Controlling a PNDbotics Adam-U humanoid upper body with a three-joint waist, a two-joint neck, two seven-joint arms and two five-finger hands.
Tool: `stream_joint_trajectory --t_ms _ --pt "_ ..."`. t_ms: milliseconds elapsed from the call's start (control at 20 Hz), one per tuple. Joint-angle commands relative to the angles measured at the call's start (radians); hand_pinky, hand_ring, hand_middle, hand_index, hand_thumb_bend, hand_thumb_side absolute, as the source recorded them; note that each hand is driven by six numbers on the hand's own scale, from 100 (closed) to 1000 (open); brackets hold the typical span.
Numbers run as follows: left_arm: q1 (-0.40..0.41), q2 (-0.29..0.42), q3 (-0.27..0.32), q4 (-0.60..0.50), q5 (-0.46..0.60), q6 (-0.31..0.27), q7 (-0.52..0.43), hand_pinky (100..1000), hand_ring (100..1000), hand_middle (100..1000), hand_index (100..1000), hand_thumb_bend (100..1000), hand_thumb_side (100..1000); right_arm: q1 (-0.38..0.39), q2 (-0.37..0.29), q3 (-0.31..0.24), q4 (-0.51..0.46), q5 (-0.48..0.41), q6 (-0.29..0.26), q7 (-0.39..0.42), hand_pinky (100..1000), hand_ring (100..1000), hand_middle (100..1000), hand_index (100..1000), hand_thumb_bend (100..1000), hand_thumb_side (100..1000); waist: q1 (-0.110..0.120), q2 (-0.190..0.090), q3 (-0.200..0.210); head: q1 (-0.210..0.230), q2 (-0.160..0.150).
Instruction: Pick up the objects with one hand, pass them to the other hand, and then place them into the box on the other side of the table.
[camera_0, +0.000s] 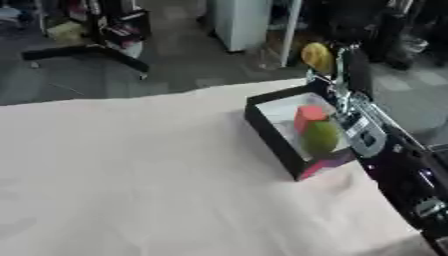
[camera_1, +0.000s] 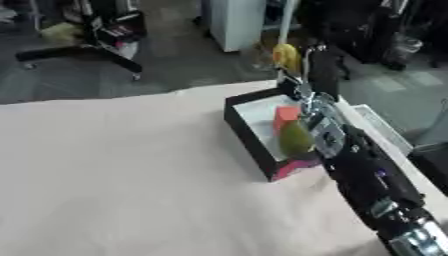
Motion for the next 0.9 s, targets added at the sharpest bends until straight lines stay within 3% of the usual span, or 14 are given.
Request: stream_joint_trajectory --t_ms 50,100,200,300,400,650,900 --pt "0.007 -0.028 0.038 -0.075 0.007 0.003 0.043 558 576 551 688 1000 733 -0.069 -0.008 -0.038 0.236 0.053 -0.011 0.065 393 464 445 563 100 187 0.005 -0.026 0.012 -0.023 0.001" --pt "0.013 -0.043 0.04 -0.092 0.004 0.005 0.047 559 577 552 690 1000 734 -0.088 -0.002 -0.041 0.305 0.104 -0.017 0.11 507 548 543 751 236 381 0.006 -0.027 0.021 -0.031 0.0" --pt "0.024 -0.063 0.042 -0.121 -0.003 0.008 0.049 561 579 553 692 1000 738 -0.112 0.002 -0.057 0.393 0.212 -0.018 0.182 609 633 625 889 431 507 0.008 -0.028 0.034 -0.04 -0.003" --pt "0.036 -0.074 0.046 -0.14 -0.013 0.011 0.049 562 580 554 694 1000 738 -0.119 0.0 -0.077 0.423 0.295 -0.008 0.228 699 713 695 944 574 575 0.009 -0.027 0.041 -0.042 -0.006" --pt "0.048 -0.079 0.053 -0.15 -0.021 0.015 0.05 562 581 554 694 1000 737 -0.118 -0.005 -0.088 0.421 0.351 -0.005 0.267 751 757 744 977 650 592 0.009 -0.027 0.043 -0.041 -0.006" --pt "0.066 -0.089 0.069 -0.154 -0.03 0.022 0.056 563 585 557 696 1000 735 -0.106 -0.037 -0.081 0.353 0.457 -0.049 0.416 935 907 908 1000 719 585 0.008 -0.029 0.041 -0.036 -0.004" --pt "0.077 -0.095 0.084 -0.155 -0.038 0.023 0.061 563 586 557 697 1000 730 -0.082 -0.095 -0.098 0.17 0.489 -0.087 0.547 909 895 909 1000 700 613 0.006 -0.031 0.036 -0.027 -0.004"
